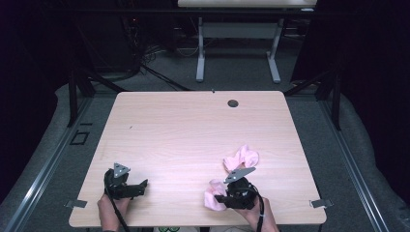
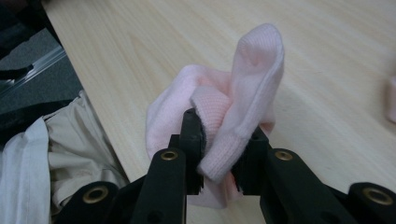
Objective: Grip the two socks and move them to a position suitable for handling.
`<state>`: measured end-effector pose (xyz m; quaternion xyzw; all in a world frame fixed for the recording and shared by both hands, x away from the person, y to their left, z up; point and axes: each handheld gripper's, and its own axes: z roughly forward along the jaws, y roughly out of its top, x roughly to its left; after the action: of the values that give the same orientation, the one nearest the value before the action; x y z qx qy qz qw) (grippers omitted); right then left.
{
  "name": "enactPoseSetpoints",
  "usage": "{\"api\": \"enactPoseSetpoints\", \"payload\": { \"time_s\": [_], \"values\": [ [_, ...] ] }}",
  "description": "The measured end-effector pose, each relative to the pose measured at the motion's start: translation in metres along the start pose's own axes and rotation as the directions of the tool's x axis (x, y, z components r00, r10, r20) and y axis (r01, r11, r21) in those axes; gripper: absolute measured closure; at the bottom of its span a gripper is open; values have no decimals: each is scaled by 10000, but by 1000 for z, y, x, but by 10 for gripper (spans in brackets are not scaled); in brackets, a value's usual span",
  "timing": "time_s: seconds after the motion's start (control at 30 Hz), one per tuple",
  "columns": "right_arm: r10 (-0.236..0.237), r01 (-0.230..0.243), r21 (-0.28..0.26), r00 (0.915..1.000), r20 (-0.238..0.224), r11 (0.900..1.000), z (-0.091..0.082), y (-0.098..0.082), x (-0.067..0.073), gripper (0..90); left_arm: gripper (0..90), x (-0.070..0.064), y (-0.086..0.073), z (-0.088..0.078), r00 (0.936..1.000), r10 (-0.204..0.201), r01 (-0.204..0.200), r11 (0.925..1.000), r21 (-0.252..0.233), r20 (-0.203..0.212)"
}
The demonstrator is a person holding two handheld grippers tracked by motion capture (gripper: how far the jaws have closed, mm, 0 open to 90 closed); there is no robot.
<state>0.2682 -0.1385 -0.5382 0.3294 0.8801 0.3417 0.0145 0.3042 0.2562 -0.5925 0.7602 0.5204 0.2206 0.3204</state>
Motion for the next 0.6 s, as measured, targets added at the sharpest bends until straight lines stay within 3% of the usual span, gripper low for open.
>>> {"api": "enactPoseSetpoints", "payload": {
  "time_s": [0.17,0.23,0.33,0.4,0.5,0.6],
  "values": [
    [-76,85,249,9994,-338,9997,18,-1,11,749,25,0,0,0,10000,-1,1,10000,1,-2],
    [-254,259,412,9996,-130,9988,24,-2,15,744,25,0,0,0,10000,-8,8,10000,-2,1],
    [-256,265,533,9995,-180,9982,29,-4,18,713,26,0,0,0,10000,10,-10,10000,3,13],
    [-293,292,610,9996,4,9977,31,-5,19,634,26,0,0,0,10000,15,-15,10000,5,5],
    [-272,274,556,9996,-36,9981,30,-6,18,379,27,0,0,0,10000,17,-17,10000,-9,11],
    [-258,259,325,9997,-21,9991,24,-6,15,191,27,0,0,0,10000,9,-9,10000,-7,14]
  ]
}}
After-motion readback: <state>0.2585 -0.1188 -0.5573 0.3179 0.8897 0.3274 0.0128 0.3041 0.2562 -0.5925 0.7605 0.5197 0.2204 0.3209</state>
